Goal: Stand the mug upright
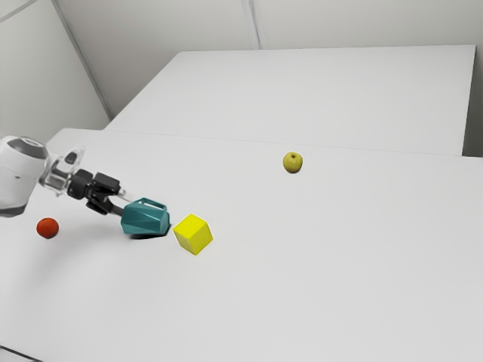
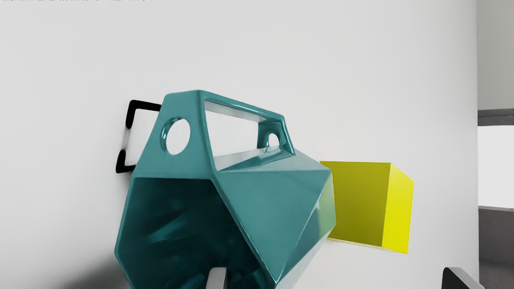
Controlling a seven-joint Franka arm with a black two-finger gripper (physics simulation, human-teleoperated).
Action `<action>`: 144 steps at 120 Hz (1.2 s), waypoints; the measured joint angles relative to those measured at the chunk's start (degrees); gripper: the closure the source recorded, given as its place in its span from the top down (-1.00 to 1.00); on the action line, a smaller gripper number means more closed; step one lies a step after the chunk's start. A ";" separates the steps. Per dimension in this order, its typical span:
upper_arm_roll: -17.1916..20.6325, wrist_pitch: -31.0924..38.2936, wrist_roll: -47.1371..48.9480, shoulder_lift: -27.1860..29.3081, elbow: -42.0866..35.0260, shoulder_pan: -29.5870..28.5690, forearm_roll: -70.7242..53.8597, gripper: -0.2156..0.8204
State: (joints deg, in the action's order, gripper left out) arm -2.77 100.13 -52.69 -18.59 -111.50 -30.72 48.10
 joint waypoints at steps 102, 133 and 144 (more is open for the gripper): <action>0.40 -3.26 -10.31 -3.25 -0.12 -0.01 6.26 -0.68; 0.41 -3.39 -11.29 -2.04 -0.05 0.01 6.26 -0.87; 0.48 -3.45 -11.51 -1.02 -0.06 0.12 6.20 -0.89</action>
State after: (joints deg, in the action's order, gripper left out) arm -2.29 96.68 -64.20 -19.61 -111.57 -30.61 54.30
